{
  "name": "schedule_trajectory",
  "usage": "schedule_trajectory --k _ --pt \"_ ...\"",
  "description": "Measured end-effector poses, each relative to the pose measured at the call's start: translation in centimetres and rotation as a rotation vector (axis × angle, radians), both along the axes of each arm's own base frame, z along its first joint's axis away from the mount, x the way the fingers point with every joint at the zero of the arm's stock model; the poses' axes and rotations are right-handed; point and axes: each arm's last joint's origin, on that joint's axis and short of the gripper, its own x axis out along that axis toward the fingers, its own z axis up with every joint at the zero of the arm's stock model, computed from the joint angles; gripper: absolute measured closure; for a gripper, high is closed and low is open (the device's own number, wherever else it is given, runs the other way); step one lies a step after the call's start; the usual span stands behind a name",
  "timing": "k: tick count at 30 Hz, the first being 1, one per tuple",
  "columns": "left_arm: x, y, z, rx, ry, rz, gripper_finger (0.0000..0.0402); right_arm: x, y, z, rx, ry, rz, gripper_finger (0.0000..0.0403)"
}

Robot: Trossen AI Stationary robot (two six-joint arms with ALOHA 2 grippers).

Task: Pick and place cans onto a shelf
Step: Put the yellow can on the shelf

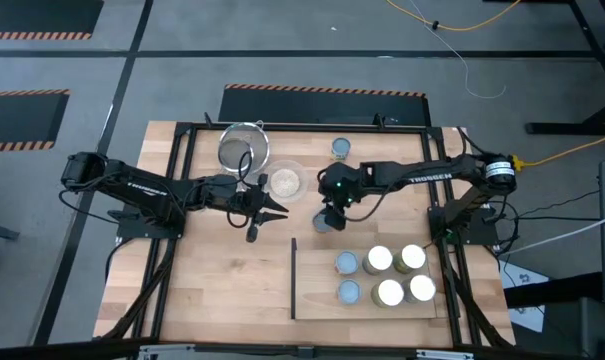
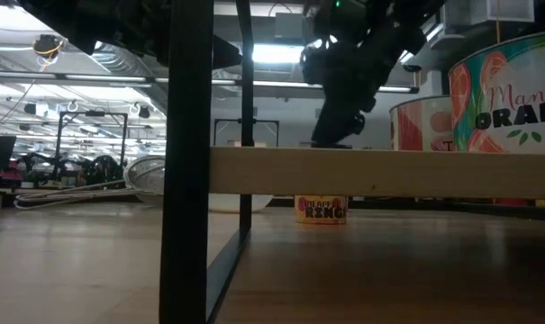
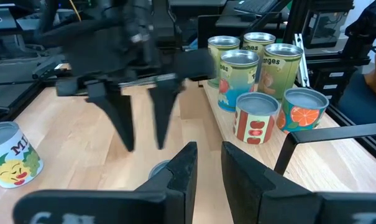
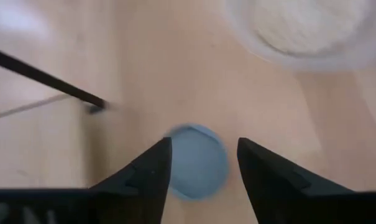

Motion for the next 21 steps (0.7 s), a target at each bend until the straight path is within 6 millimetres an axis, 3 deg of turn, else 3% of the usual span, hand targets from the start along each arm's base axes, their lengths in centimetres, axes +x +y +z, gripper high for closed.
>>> schedule_trajectory --k 8,15,21 --pt "0.0 0.0 0.0 0.000 0.002 0.000 0.0335 0.0 -1.9 -1.6 0.006 0.071 -0.057 0.0217" --pt "0.0 0.0 0.0 0.000 0.003 0.000 0.0335 0.7 -2.0 -4.7 0.033 0.161 -0.019 0.0218" --pt "0.0 0.0 0.0 0.001 0.003 0.000 0.0335 0.9 -2.0 -5.9 0.042 0.201 -0.017 0.0218"
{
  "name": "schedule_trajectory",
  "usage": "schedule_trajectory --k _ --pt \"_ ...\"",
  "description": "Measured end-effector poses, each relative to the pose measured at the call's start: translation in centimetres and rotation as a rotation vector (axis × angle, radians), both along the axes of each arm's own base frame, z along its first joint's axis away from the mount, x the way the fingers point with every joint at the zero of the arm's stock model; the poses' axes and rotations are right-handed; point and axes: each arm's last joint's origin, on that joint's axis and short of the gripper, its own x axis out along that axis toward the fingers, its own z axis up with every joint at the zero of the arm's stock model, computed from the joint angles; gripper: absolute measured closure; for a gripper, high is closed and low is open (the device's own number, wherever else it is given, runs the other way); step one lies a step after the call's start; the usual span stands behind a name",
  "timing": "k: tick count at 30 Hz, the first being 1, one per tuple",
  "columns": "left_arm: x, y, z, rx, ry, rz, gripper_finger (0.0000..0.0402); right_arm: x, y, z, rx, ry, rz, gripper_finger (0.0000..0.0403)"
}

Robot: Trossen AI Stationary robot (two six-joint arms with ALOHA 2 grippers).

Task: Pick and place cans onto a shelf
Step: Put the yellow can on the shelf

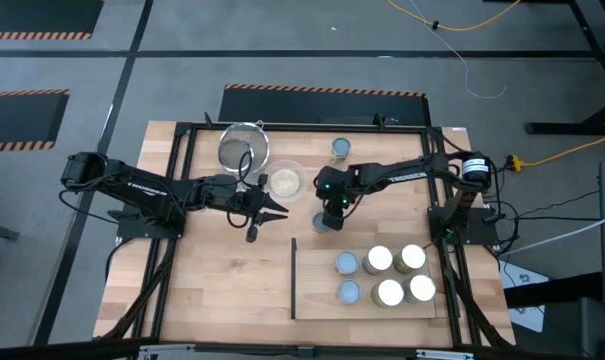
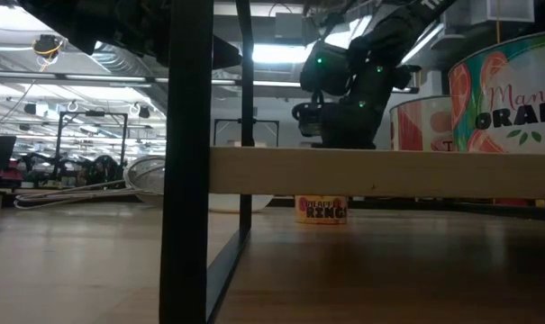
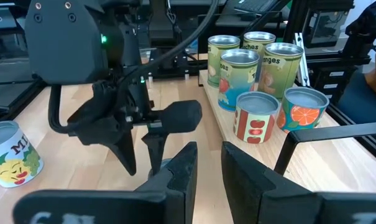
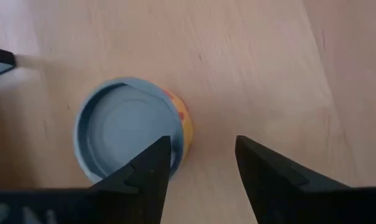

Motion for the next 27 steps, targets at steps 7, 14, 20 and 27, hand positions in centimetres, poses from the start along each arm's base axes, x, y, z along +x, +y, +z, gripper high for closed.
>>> schedule_trajectory --k 7,14,20,27 --pt "0.0 0.0 0.0 0.000 0.005 0.000 0.0335 0.2 0.0 -0.4 0.005 -0.003 0.002 0.0245" --pt "0.0 0.0 -0.1 0.000 0.016 0.000 0.0335 0.3 0.1 -0.5 0.043 -0.008 0.019 0.0326" --pt "0.0 0.0 -0.1 0.000 0.016 0.000 0.0335 0.4 0.2 -0.4 0.062 -0.022 0.026 0.0391" --pt "0.0 0.0 -0.2 0.000 0.016 -0.002 0.0335 0.2 1.1 0.4 0.101 -0.035 0.040 0.0397"
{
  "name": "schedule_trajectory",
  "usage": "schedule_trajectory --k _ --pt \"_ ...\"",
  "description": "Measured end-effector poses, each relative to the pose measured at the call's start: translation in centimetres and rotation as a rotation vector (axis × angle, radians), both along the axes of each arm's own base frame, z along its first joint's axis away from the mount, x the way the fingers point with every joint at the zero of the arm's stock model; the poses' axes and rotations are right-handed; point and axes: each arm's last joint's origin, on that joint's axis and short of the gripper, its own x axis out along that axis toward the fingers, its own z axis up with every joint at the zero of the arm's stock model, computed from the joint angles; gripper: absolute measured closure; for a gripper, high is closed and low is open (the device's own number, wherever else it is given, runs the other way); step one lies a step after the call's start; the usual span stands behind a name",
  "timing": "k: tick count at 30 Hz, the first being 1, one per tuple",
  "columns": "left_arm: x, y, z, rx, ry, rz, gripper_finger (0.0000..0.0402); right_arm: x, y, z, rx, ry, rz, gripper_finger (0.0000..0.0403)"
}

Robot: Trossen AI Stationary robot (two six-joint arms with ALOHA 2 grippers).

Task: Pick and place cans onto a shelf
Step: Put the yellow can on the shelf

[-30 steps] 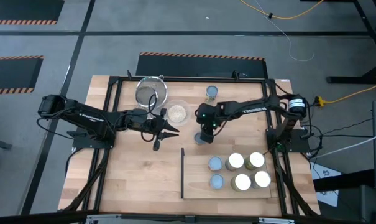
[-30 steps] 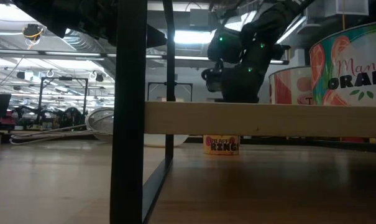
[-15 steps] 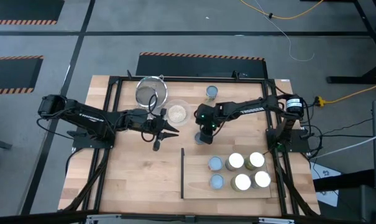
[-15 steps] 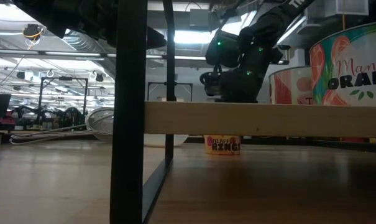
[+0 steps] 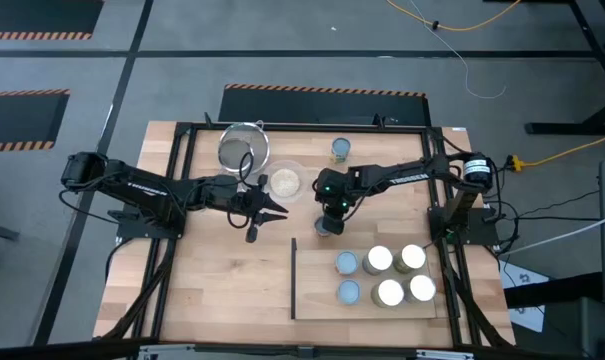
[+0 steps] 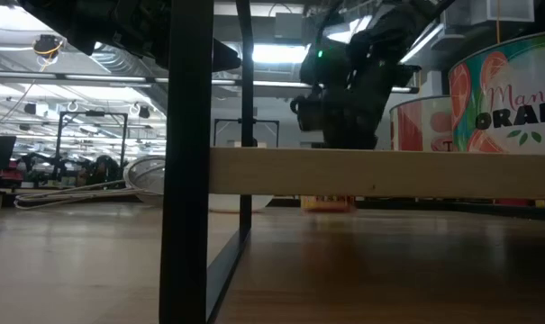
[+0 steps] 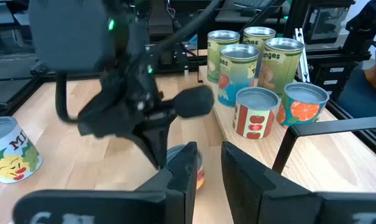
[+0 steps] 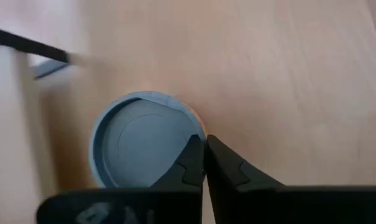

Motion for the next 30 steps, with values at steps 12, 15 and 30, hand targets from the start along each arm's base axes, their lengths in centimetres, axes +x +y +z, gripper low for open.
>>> schedule_trajectory --k 12,15,30 --pt "0.0 0.1 0.1 0.031 -0.007 0.020 0.0335 1.5 3.6 8.0 0.005 -0.056 0.077 0.0396" --pt "0.0 0.1 0.0 0.031 -0.001 0.019 0.0335 2.0 5.3 10.0 -0.026 -0.088 0.108 0.0396" --pt "0.0 0.1 0.0 0.032 -0.002 0.019 0.0335 0.9 13.9 11.5 -0.061 -0.044 0.040 0.0394"
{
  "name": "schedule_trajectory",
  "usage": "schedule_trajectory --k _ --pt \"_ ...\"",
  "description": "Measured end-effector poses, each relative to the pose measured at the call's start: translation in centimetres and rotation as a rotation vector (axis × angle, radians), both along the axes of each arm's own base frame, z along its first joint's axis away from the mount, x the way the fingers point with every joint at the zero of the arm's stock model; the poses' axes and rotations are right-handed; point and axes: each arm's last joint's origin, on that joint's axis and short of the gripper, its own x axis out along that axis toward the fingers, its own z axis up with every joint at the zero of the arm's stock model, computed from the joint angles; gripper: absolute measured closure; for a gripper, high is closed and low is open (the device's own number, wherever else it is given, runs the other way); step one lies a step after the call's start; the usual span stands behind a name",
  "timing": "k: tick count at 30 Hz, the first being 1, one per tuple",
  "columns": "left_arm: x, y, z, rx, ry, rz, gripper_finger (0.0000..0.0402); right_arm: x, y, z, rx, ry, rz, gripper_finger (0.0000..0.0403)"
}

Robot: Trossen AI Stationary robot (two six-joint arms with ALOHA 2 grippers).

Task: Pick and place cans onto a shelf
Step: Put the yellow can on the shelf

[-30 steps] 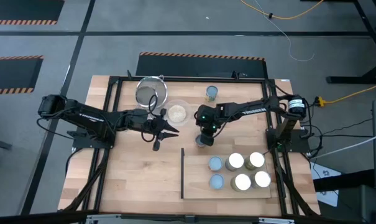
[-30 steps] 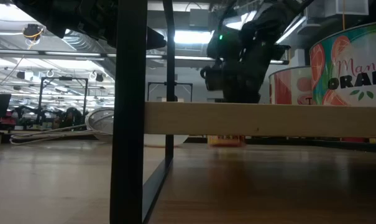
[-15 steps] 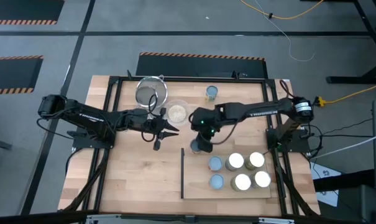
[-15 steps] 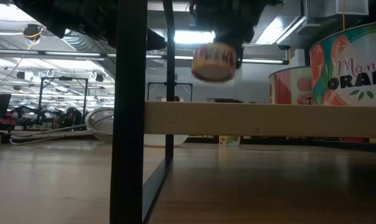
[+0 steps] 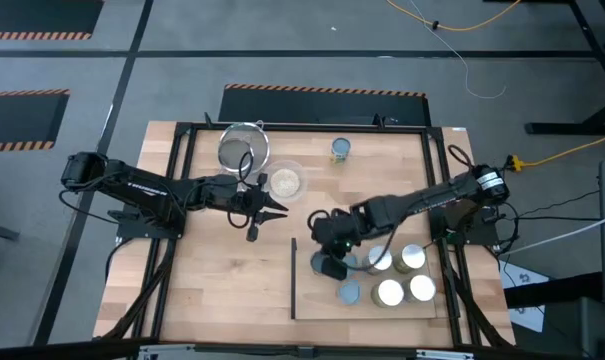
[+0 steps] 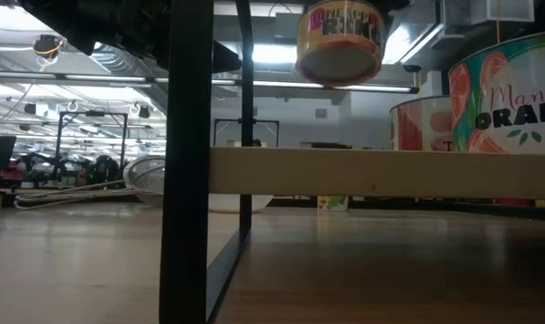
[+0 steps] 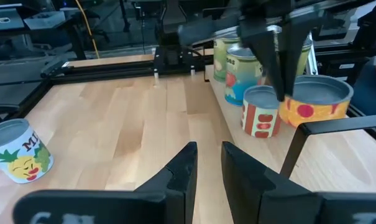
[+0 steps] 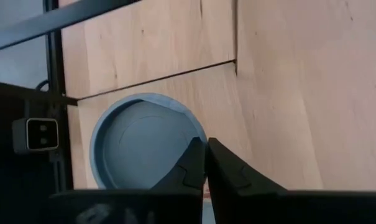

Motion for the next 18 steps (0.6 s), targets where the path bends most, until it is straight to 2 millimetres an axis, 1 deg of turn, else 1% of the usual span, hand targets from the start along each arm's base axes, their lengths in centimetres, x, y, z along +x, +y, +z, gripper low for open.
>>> schedule_trajectory --k 5,10,18 --pt "0.0 0.0 0.0 0.000 -0.001 0.000 0.0335 -0.6 2.1 -0.1 -0.040 -0.012 -0.038 0.0394" --pt "0.0 0.0 0.0 -0.001 0.000 0.000 0.0335 -0.8 4.0 -0.8 -0.064 -0.021 -0.054 0.0394" --pt "0.0 -0.1 0.0 -0.007 0.001 -0.020 0.0335 0.0 6.4 -2.5 -0.049 -0.058 -0.004 0.0394"
